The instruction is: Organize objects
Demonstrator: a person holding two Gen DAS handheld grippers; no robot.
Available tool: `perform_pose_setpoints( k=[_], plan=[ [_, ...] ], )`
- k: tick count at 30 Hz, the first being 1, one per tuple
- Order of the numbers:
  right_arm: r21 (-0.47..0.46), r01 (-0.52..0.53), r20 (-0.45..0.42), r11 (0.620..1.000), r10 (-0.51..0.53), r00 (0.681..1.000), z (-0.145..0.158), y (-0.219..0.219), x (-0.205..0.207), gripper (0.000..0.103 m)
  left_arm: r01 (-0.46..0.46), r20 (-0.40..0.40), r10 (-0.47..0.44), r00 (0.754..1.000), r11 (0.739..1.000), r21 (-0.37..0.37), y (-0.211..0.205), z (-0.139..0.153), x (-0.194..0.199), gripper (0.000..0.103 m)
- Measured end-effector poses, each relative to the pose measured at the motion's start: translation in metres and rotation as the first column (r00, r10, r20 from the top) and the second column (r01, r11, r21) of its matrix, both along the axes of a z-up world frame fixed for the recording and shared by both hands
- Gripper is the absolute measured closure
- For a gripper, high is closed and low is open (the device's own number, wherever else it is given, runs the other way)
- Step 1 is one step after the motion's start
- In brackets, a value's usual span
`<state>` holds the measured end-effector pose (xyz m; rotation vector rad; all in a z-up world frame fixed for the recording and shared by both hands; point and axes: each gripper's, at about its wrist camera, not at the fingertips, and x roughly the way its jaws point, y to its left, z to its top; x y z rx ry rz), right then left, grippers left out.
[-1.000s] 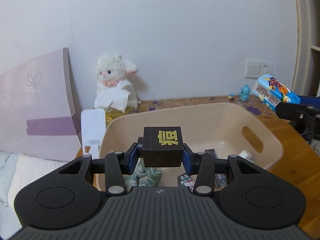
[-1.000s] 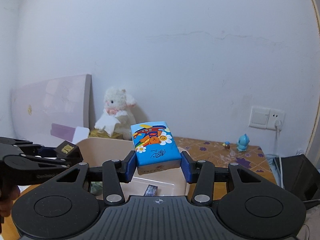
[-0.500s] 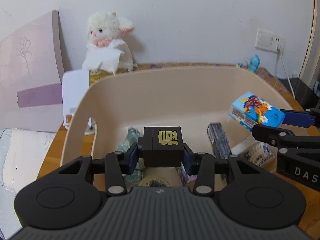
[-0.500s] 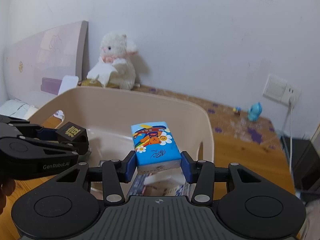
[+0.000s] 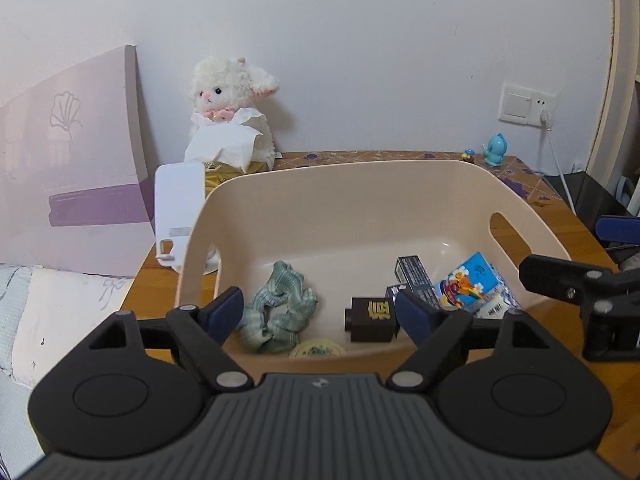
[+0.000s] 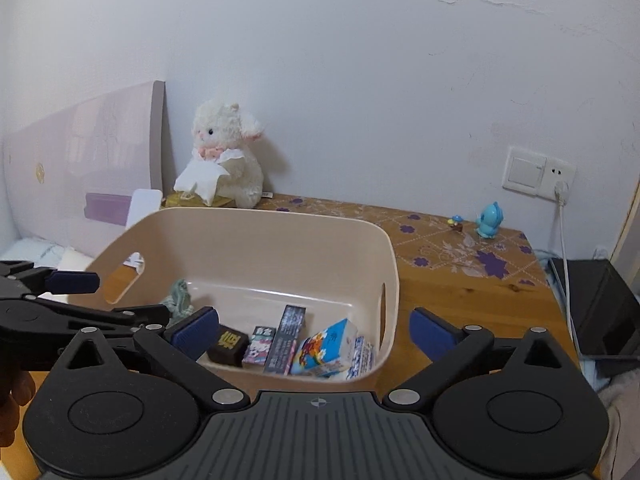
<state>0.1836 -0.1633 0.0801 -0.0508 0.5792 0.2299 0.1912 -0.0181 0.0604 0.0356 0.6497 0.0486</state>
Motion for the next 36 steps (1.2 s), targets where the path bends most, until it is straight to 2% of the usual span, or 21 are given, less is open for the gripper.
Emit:
perform_pose_setpoints(
  k=[7, 11, 14, 22, 36],
  plan=[
    [-0.022, -0.015, 0.000, 1.000, 0.015, 1.000, 0.002, -0.001, -0.032, 0.000, -0.006, 0.022, 0.006, 1.000, 1.000, 0.026, 0.001, 0.005, -0.041, 0.018],
    [-0.022, -0.022, -0.005, 1.000, 0.022, 1.000, 0.001, 0.000, -0.053, 0.000, -0.001, 0.008, 0.001, 1.000, 1.000, -0.009, 0.006, 0.003, -0.062, 0.017],
    [-0.038, -0.022, -0.001, 0.999, 0.022, 1.000, -0.003, 0.001, -0.069, 0.000, -0.009, 0.016, 0.009, 1.000, 1.000, -0.006, 0.006, 0.002, -0.080, 0.017],
    [-0.015, -0.022, -0.030, 1.000, 0.022, 0.999, -0.015, 0.000, -0.103, 0.000, 0.007, 0.015, -0.007, 1.000, 1.000, 0.004, 0.002, -0.005, -0.119, 0.017],
    [0.018, -0.013, -0.062, 1.000, 0.014, 0.998, -0.035, 0.005, -0.156, 0.000, -0.027, 0.016, 0.027, 1.000, 1.000, 0.005, 0.012, -0.017, -0.169, 0.017]
  ],
)
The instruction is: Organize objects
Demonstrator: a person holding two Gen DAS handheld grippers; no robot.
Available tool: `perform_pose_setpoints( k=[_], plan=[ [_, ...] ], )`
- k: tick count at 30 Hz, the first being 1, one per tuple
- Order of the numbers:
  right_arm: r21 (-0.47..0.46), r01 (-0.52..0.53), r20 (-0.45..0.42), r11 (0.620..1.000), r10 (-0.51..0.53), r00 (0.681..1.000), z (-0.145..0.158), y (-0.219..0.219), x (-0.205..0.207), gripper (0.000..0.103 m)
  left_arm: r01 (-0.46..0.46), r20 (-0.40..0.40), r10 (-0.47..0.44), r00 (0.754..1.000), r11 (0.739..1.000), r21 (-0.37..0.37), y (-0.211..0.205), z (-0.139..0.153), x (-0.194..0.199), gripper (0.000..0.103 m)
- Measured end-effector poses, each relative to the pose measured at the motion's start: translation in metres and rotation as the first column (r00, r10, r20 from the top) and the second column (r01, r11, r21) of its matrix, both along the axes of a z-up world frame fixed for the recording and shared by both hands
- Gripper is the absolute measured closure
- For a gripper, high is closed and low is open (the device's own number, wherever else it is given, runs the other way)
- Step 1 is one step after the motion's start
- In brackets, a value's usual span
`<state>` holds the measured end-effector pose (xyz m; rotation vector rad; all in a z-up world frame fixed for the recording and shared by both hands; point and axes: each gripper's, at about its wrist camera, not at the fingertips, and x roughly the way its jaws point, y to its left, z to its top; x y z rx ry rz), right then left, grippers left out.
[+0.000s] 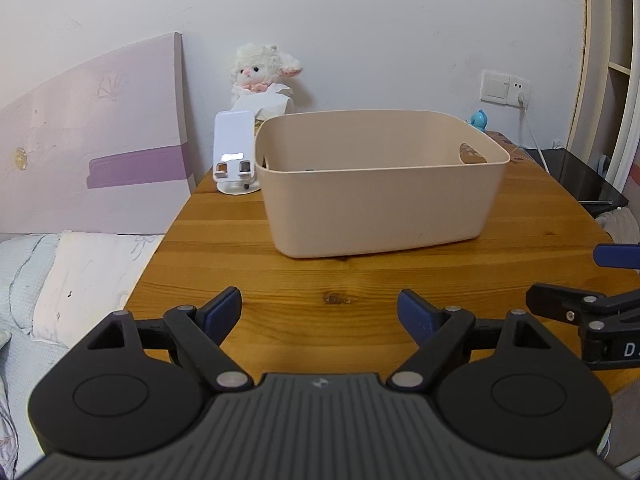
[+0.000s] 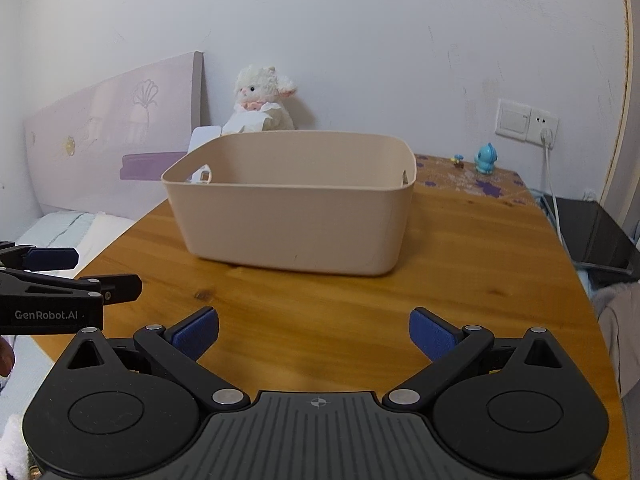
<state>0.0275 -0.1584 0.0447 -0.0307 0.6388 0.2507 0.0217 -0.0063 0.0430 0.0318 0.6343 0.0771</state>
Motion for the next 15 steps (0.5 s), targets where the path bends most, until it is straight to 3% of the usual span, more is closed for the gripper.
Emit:
perform_pose_setpoints(
  k=[15],
  plan=[
    [-0.017, 0.000, 0.001, 1.000, 0.000, 1.000, -0.006, 0.006, -0.029, 0.000, -0.006, 0.000, 0.006, 1.000, 1.000, -0.007, 0.012, -0.012, -0.034, 0.017]
  ],
)
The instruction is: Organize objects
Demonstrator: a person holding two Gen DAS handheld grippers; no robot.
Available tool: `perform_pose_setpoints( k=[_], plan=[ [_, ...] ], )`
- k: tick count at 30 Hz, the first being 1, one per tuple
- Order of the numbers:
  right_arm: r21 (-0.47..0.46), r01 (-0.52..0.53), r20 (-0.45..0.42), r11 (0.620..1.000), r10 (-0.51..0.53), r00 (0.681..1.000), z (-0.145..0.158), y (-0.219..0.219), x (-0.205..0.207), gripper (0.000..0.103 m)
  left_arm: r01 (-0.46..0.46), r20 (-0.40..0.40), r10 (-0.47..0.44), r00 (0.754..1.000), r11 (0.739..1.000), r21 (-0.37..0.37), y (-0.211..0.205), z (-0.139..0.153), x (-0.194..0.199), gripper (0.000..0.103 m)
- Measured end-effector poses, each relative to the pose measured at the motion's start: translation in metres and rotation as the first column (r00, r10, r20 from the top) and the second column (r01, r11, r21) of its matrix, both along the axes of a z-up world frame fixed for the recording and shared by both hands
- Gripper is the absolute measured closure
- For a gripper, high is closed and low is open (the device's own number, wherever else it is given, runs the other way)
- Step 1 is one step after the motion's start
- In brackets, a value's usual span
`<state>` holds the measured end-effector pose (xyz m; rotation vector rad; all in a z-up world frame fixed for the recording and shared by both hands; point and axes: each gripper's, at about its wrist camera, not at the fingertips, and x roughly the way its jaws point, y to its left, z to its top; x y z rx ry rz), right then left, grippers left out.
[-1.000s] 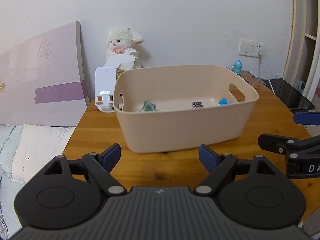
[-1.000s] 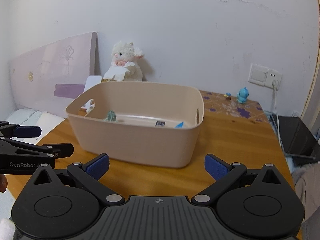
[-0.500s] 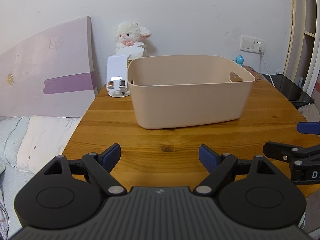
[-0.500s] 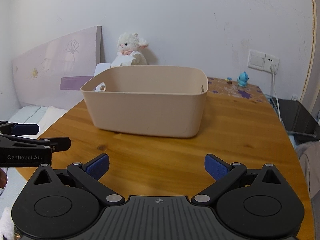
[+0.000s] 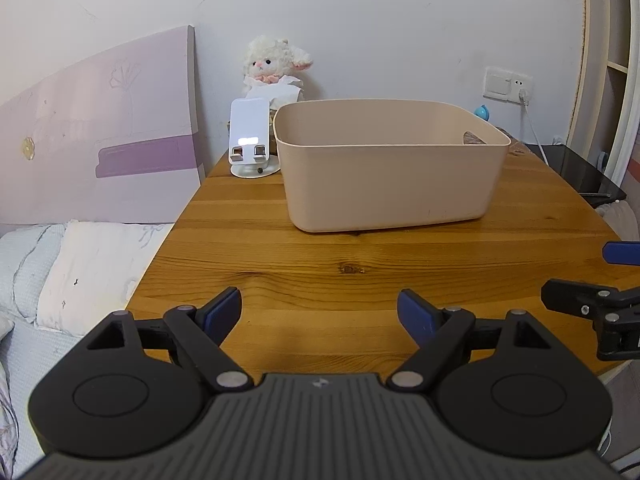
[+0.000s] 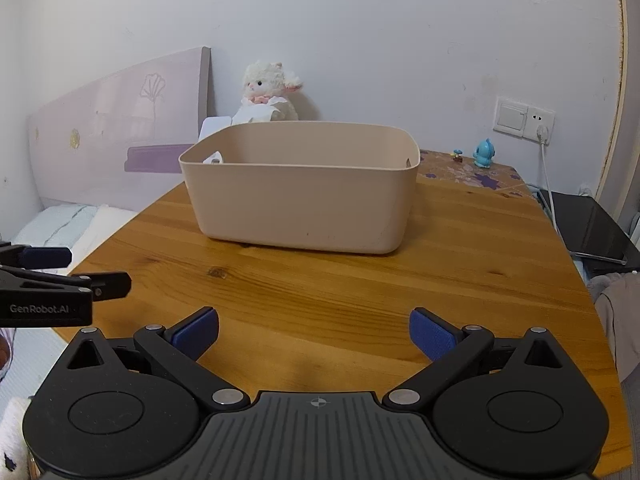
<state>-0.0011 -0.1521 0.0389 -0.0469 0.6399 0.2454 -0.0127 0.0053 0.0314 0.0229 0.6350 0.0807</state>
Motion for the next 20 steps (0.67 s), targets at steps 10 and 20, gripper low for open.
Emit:
perform_pose_setpoints(
  k=[10, 20],
  plan=[
    [0.018, 0.007, -0.025, 1.000, -0.007, 1.000, -0.007, -0.003, -0.004, 0.000, 0.027, -0.008, -0.027, 1.000, 1.000, 0.011, 0.005, -0.009, -0.004, 0.017],
    [0.034, 0.007, -0.035, 0.999, -0.006, 0.999, -0.006, -0.004, -0.002, 0.000, 0.033, -0.007, -0.033, 0.999, 0.999, 0.005, 0.006, -0.012, -0.002, 0.017]
  ],
)
